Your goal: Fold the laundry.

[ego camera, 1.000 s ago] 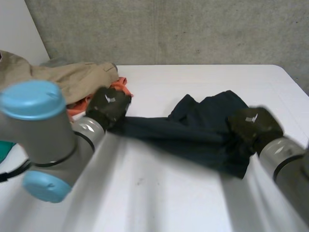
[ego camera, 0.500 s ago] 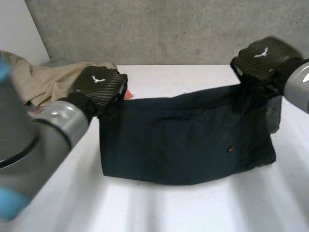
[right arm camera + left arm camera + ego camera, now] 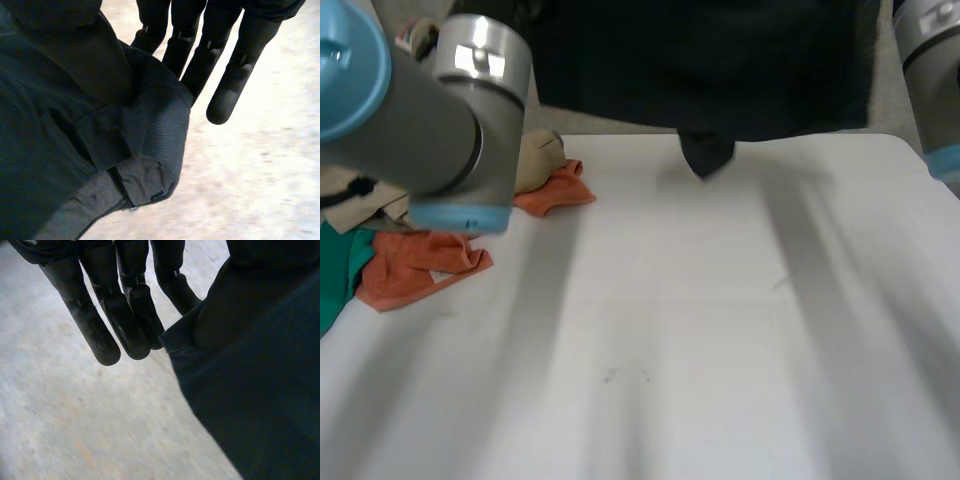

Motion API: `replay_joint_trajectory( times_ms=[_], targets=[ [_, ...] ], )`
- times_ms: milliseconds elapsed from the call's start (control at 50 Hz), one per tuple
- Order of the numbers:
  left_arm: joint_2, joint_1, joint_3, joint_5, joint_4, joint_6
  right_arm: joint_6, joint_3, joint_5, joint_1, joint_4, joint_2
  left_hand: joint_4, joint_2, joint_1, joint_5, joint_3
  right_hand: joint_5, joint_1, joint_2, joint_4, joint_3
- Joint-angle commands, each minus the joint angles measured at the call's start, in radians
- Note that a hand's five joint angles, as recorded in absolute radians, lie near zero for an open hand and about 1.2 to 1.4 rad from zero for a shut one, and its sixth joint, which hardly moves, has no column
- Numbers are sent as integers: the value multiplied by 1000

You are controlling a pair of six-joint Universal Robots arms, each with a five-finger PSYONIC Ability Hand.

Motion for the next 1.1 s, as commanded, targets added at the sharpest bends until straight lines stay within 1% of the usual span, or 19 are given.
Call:
replay_joint_trajectory(
  times_ms=[20, 80, 120, 160, 240, 280, 360, 380, 440, 460, 520, 540, 620, 700, 840, 960, 1060, 1080, 1100],
  targets=[
    [71, -40, -273, -4, -115, -14, -26, 134, -152, -6, 262, -10, 196, 197, 262, 241, 200, 241, 307, 240, 191, 225],
    [71, -57, -385, -2, -158, -27, -45, 223, -204, -6, 313, 6, 196, 197, 262, 241, 200, 241, 307, 240, 191, 225],
    [62, -66, -429, -4, -175, -35, -64, 275, -216, -4, 322, 16, 196, 197, 262, 241, 200, 241, 307, 240, 191, 225],
    [56, -75, -488, -4, -193, -52, -113, 359, -221, -3, 322, 52, 196, 197, 262, 241, 200, 241, 307, 240, 191, 225],
    [24, -81, -541, -5, -209, -67, -217, 461, -210, -3, 325, 105, 196, 197, 262, 241, 200, 241, 307, 240, 191, 225],
    [13, -83, -550, -5, -209, -69, -227, 486, -207, -3, 324, 109, 196, 197, 262, 241, 200, 241, 307, 240, 191, 225],
    [14, -77, -553, -5, -210, -69, -135, 524, -186, -4, 322, 109, 196, 197, 262, 241, 200, 231, 297, 229, 180, 214],
    [19, -75, -551, -5, -210, -69, -62, 538, -181, -7, 324, 102, 196, 197, 262, 241, 200, -11, 55, -12, -61, -27],
    [25, -72, -545, -5, -210, -64, 66, 564, -181, -27, 321, 81, 196, 197, 262, 241, 200, -218, -152, -219, -268, -235],
    [31, -70, -542, -4, -210, -64, 148, 587, -178, -43, 318, 41, 196, 197, 262, 241, 200, -355, -289, -356, -405, -372],
    [43, -66, -536, -4, -210, -64, 265, 621, -175, -67, 321, -28, 196, 197, 262, 241, 200, -477, -411, -478, -527, -493],
    [48, -63, -535, -4, -212, -64, 328, 643, -177, -83, 319, -61, 196, 197, 262, 241, 200, -529, -463, -530, -580, -546],
    [51, -58, -524, -2, -215, -67, 440, 699, -172, -119, 325, -120, 196, 197, 262, 241, 200, -629, -563, -631, -680, -646],
    [54, -54, -499, -2, -227, -67, 488, 757, -172, -127, 328, -134, 196, 197, 262, 241, 200, -656, -590, -657, -706, -673],
    [50, -52, -438, -2, -236, -72, 484, 854, -164, -127, 305, -137, 196, 197, 262, 241, 200, -633, -567, -634, -683, -649],
    [39, -52, -381, -2, -255, -86, 479, 871, -92, -100, 189, -105, 196, 197, 262, 241, 200, -621, -555, -622, -671, -638],
    [37, -50, -352, -2, -270, -109, 444, 825, -11, -60, 112, -4, 196, 197, 262, 241, 200, -574, -508, -575, -624, -591],
    [37, -49, -347, -2, -272, -115, 416, 796, 19, -52, 106, 27, 196, 197, 262, 241, 200, -527, -461, -529, -578, -544],
    [37, -49, -346, -2, -272, -118, 407, 786, 27, -50, 104, 38, 196, 197, 262, 241, 200, -498, -432, -499, -548, -515]
  ],
)
